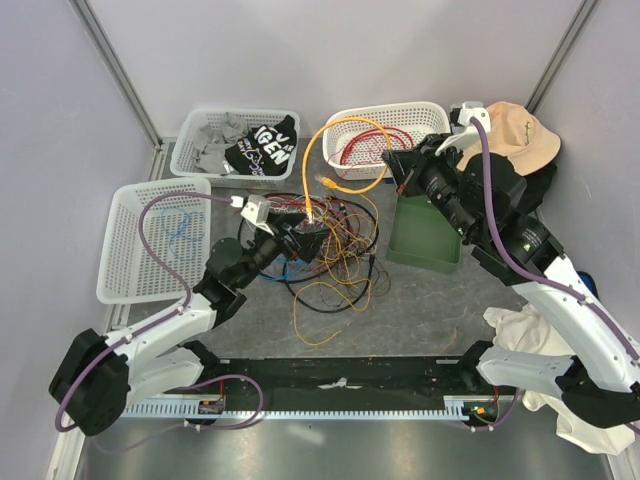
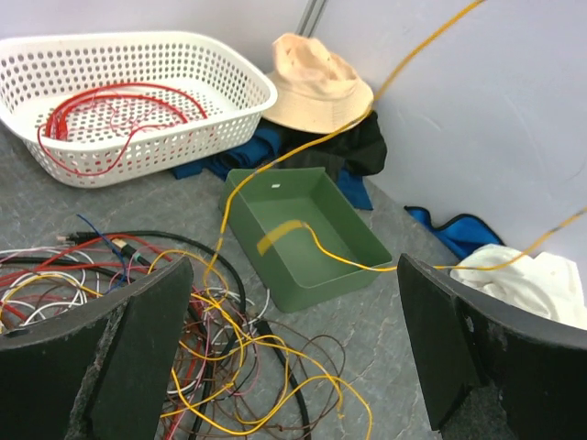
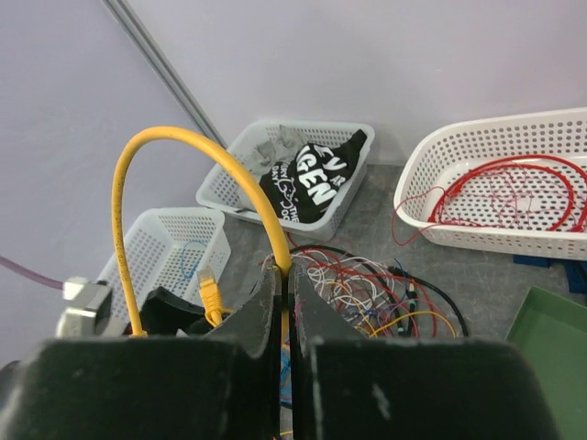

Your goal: Untangle the cables

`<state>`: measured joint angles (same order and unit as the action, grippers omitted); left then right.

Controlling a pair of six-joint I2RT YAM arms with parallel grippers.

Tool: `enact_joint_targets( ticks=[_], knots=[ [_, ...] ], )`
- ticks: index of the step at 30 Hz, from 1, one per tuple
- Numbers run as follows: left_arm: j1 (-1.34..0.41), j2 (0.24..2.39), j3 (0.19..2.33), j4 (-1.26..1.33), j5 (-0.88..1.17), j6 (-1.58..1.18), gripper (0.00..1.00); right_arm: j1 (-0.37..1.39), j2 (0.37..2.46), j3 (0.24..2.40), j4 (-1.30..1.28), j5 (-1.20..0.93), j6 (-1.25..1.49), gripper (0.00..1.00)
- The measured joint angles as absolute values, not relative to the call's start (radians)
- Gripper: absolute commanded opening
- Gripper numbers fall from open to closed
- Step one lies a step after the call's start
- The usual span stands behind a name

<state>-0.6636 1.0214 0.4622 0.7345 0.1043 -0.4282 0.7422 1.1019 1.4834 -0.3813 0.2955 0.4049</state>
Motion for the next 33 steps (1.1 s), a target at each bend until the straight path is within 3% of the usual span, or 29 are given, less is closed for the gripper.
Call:
enact_joint_targets(
  ticks=[9, 11, 12, 13, 15, 16, 20, 25, 29, 33],
  knots=[
    [-0.665, 1.184, 0.512, 0.832, 0.102, -0.417, 1.00, 0.742, 1.097, 1.520, -0.394, 0.273, 0.414, 0.00],
    [-0.665, 1.220, 0.514, 0.873, 0.096, -0.417, 0.92, 0.742, 1.093, 1.521, -0.402, 0.267, 0.416, 0.00],
    [-0.665, 1.237, 0.516, 0.888, 0.093, -0.418, 0.86, 0.742, 1.091, 1.521, -0.406, 0.265, 0.416, 0.00],
    [-0.665, 1.259, 0.521, 0.901, 0.088, -0.417, 0.62, 0.742, 1.090, 1.521, -0.408, 0.263, 0.417, 0.00],
    [-0.665, 1.295, 0.533, 0.916, 0.088, -0.419, 0.28, 0.742, 1.087, 1.522, -0.415, 0.262, 0.419, 0.00],
    [-0.665, 1.311, 0.543, 0.918, 0.088, -0.418, 0.02, 0.742, 1.087, 1.522, -0.419, 0.263, 0.419, 0.00],
    [-0.669, 1.313, 0.598, 0.825, 0.072, -0.414, 0.02, 0.742, 1.082, 1.523, -0.437, 0.277, 0.415, 0.00],
    [-0.644, 1.278, 0.779, 0.423, -0.088, -0.447, 0.02, 0.742, 1.072, 1.529, -0.451, 0.324, 0.403, 0.00],
    [-0.462, 1.270, 0.852, 0.128, -0.088, -0.570, 0.02, 0.742, 1.074, 1.552, -0.461, 0.350, 0.391, 0.00],
    [-0.224, 1.192, 0.751, -0.068, -0.062, -0.691, 0.02, 0.743, 1.068, 1.579, -0.474, 0.428, 0.358, 0.00]
  ],
)
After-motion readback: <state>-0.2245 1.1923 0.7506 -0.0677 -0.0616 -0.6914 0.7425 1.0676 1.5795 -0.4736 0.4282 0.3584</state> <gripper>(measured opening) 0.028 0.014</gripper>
